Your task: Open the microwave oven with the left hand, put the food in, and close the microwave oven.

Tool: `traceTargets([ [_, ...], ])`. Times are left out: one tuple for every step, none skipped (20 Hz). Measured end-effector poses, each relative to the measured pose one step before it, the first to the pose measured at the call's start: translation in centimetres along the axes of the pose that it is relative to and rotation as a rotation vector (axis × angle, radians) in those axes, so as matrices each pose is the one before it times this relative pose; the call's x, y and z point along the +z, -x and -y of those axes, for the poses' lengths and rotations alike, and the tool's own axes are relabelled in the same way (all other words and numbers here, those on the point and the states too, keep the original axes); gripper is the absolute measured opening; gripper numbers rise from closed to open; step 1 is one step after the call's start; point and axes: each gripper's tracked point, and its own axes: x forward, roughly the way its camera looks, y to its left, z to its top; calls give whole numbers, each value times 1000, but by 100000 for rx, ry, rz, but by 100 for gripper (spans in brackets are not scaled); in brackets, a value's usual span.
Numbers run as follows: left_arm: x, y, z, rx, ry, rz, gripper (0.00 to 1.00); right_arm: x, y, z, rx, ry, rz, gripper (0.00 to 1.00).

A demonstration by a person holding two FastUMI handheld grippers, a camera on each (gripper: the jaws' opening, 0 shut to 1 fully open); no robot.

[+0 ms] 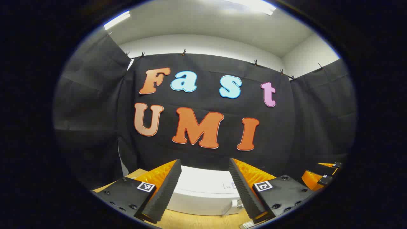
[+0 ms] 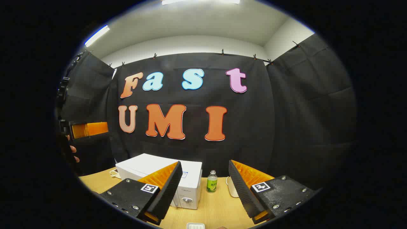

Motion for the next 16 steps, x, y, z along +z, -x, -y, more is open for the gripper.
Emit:
traceTargets([
  [204,-119,-208,360,-780,0,99,-61,19,-50,590,-296,-48,91],
  [-12,89,-5,165,-742,293,99,-92,-123,-52,1,-29,-320,91],
  [153,-98,-185,292,-839,368,99,-87,-93,-83,64,65,-369,91],
  [-164,-43,-269,602,-1104,31,99,-7,-110,-106,177,0,-165,91],
  [-24,6,-348,956,-1033,279,97,49,-39,-130,-78,-60,-11,91],
  [44,-60,-268,288,-631,264,95,1,-47,-88,-219,-212,26,91],
  [-154,-31,-84,-30,-565,-44,95,-42,5,-155,-161,-100,-61,91],
  [-148,-54,-288,91,-847,-32,95,-76,-52,-337,523,118,-203,91],
  [-14,-30,-187,-107,-499,316,97,-213,-71,-216,67,324,-464,91],
  [-165,-111,-206,-130,-380,118,97,-145,-50,-138,142,214,-415,91],
  [-238,-74,-200,-199,-316,165,96,-282,-64,-238,19,73,-563,91],
  [-1,-187,-217,-31,-239,27,95,-217,-31,-236,342,-306,-594,91],
  [-230,-22,-288,23,-256,-342,95,-328,-8,-255,11,-470,-1161,91],
  [-372,-15,-222,54,-509,-381,95,-317,35,-204,188,-756,-1243,91],
  [-246,31,-248,60,-918,-194,95,-242,-72,-217,98,-818,-1156,92],
  [-177,74,-101,-247,-1259,-31,95,-163,-13,-73,124,-698,-744,91],
])
